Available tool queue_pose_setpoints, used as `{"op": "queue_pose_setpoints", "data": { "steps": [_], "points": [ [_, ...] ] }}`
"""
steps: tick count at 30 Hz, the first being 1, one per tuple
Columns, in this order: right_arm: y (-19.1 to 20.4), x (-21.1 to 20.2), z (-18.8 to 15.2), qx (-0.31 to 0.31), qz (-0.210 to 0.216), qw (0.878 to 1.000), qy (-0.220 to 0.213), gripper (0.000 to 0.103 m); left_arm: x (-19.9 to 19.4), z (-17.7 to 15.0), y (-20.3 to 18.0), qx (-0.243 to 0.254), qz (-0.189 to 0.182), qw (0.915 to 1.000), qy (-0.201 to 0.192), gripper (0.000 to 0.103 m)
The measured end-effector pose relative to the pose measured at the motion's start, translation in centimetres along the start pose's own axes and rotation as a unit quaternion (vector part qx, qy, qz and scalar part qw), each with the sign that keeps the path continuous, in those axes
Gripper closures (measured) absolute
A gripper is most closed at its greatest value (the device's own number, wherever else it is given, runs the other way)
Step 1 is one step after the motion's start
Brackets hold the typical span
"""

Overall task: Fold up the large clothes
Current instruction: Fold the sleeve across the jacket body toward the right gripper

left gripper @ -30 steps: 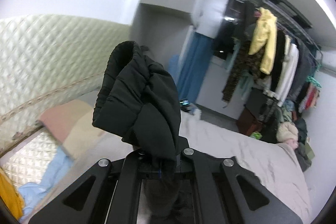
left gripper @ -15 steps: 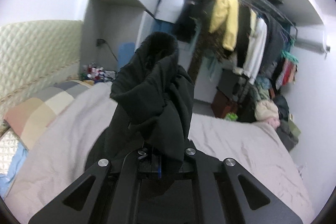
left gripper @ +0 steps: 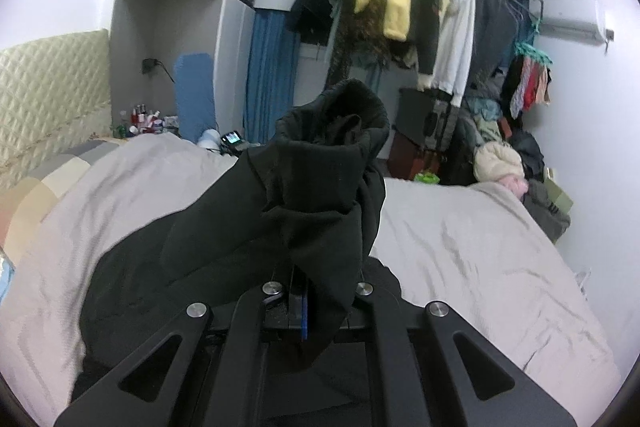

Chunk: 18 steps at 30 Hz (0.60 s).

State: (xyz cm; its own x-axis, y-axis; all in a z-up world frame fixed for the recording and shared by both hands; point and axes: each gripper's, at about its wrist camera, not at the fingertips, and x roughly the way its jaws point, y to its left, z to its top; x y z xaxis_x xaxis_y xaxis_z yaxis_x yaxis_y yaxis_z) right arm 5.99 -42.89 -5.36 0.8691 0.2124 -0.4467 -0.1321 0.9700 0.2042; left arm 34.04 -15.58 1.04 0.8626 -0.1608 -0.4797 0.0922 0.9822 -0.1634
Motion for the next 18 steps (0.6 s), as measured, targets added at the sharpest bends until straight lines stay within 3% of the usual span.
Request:
{"op": "queue_pose_setpoints", "data": {
  "steps": [7,14,18],
  "points": [
    [-1.6,1.2,-0.5,0.019,0.010,1.000,0.022,0.000,3.9,-5.2,-2.3,0.010,-0.010,0.9999,0.008,0.097],
    [-1.5,2.1,-0.3,0.032,0.024,0.999,0.029,0.000,11.0,-12.2,-5.5,0.047,-0.009,0.9957,0.080,0.097],
    [-1.5,2.8,-0.4,0.035,0.026,0.998,0.037,0.000,13.3,-14.9,-5.5,0.044,-0.011,0.9947,0.093,0.094]
  ]
}}
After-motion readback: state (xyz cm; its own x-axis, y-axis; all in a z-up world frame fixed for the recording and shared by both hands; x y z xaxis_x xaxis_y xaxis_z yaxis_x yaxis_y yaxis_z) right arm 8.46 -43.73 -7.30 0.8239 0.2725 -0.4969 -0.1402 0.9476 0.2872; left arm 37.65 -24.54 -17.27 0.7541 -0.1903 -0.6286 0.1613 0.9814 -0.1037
